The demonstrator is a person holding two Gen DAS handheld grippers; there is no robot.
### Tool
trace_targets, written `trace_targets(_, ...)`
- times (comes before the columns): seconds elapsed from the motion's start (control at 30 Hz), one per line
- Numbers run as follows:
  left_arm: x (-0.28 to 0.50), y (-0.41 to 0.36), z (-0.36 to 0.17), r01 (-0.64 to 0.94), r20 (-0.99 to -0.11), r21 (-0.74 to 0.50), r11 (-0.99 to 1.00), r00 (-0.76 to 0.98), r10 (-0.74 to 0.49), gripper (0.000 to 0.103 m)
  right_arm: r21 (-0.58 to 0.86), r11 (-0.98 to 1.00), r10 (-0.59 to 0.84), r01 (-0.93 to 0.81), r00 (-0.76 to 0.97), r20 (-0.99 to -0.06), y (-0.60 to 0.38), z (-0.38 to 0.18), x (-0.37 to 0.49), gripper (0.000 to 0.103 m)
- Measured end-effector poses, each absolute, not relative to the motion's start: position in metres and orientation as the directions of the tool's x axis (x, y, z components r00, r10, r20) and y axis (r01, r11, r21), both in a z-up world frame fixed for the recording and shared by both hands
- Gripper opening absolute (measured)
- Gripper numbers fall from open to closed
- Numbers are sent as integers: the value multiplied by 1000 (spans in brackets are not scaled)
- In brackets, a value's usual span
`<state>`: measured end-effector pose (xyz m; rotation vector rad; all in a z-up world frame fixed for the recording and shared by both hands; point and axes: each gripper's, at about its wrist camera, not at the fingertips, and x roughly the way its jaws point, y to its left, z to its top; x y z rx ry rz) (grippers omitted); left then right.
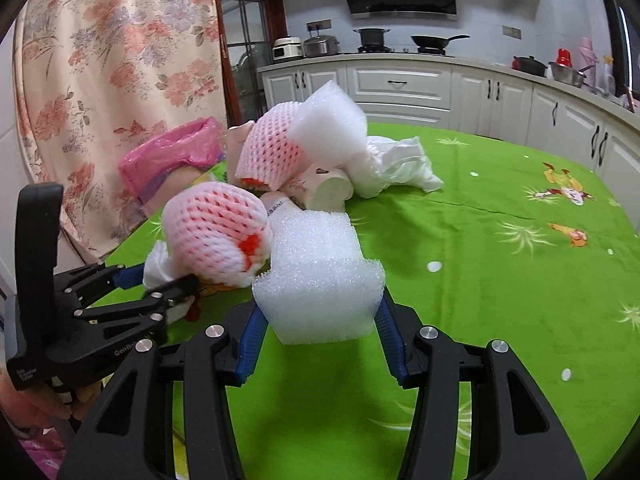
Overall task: Collect trash
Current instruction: 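Grasp the white foam block with the right tool while the left tool grasps a white tissue, then carry the foam block and tissue in both tools over the pink bin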
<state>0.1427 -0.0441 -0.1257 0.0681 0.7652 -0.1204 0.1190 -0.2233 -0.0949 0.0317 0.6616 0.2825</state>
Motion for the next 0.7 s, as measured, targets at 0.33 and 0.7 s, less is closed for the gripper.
trace_targets(0.33,118,-41,-104,151,-637,22,988,764,-102,22,53,979,190,-199,775,-602,-226,-87,108,48)
trace_targets(0.7,91,-26,-56,127,-530,12,992,842,-102,22,0,978,175,-209,816,-551,-215,-59,102,48)
